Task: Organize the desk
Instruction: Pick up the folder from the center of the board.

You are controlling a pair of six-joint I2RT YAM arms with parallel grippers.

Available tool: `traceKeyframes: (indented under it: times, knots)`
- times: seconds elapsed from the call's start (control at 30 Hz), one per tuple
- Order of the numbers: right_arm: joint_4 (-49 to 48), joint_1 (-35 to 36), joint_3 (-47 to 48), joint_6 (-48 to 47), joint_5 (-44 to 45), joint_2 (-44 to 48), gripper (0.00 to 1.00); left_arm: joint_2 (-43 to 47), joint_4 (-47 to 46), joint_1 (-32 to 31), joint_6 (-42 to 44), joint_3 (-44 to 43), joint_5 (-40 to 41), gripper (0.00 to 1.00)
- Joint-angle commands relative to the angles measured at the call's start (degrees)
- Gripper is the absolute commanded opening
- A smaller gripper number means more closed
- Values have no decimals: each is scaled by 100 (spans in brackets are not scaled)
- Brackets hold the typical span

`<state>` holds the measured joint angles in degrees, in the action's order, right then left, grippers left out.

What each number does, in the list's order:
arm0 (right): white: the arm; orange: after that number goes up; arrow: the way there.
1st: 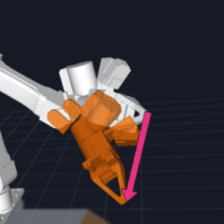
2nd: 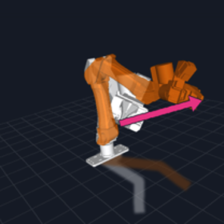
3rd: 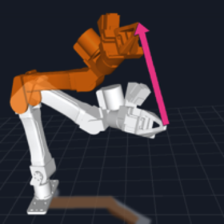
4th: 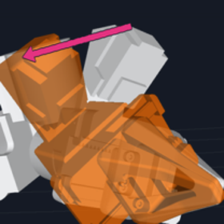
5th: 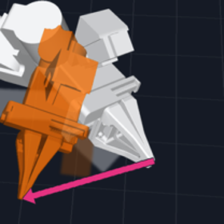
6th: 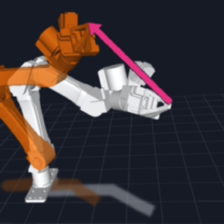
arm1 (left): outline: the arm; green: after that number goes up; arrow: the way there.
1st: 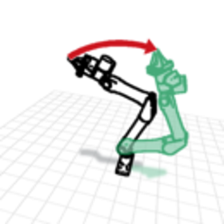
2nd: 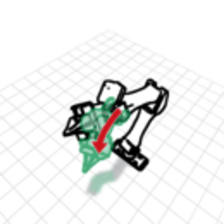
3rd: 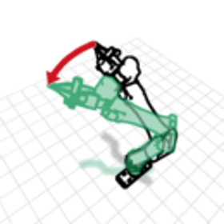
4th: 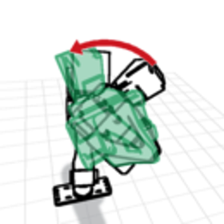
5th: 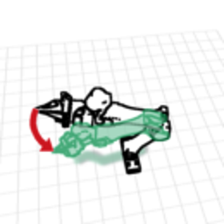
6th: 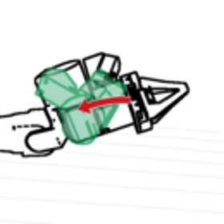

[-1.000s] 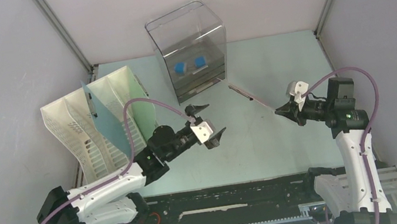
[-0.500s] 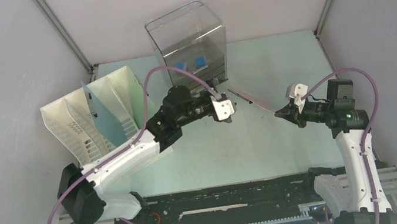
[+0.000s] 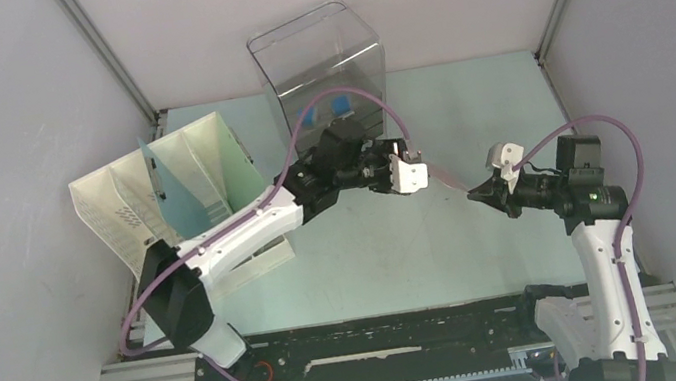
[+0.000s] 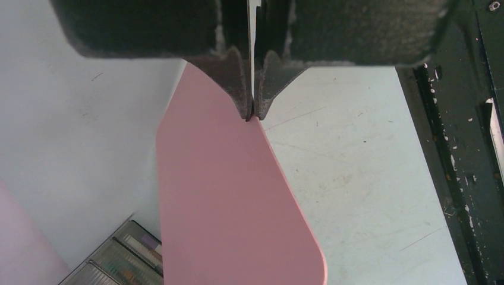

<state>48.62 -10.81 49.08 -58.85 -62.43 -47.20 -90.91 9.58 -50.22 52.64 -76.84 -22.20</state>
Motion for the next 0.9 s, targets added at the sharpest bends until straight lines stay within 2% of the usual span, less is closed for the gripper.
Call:
traceKeyframes:
  times: [0.0, 0.1, 0.13, 0.27, 0.3, 0.57, 0.7, 0.87]
  knots:
    - [107, -18, 184, -28, -182, -30, 0, -182, 340, -11, 423, -352, 178, 52]
    - [115, -18, 189, -30, -175, -39, 0, -265, 325, -69, 559, -367, 489, 38]
    - [118, -18, 190, -26, -174, -47, 0, -276, 323, -90, 589, -362, 551, 28]
    - [106, -18, 189, -12, -190, -50, 0, -234, 325, -121, 629, -320, 669, 2]
    - [104, -18, 190, -5, -190, -49, 0, -195, 317, -133, 632, -295, 667, 0]
    - [294, 142, 382, 23, -38, -91, 2, 333, 418, -155, 302, -24, 315, 0]
    - [488, 586, 552, -47, 209, -181, 18, 580, 715, -156, -158, -36, 57, 0]
    - [395, 1560, 567, 63, 849, -173, 40, 707, 1001, -148, -831, -70, -19, 0]
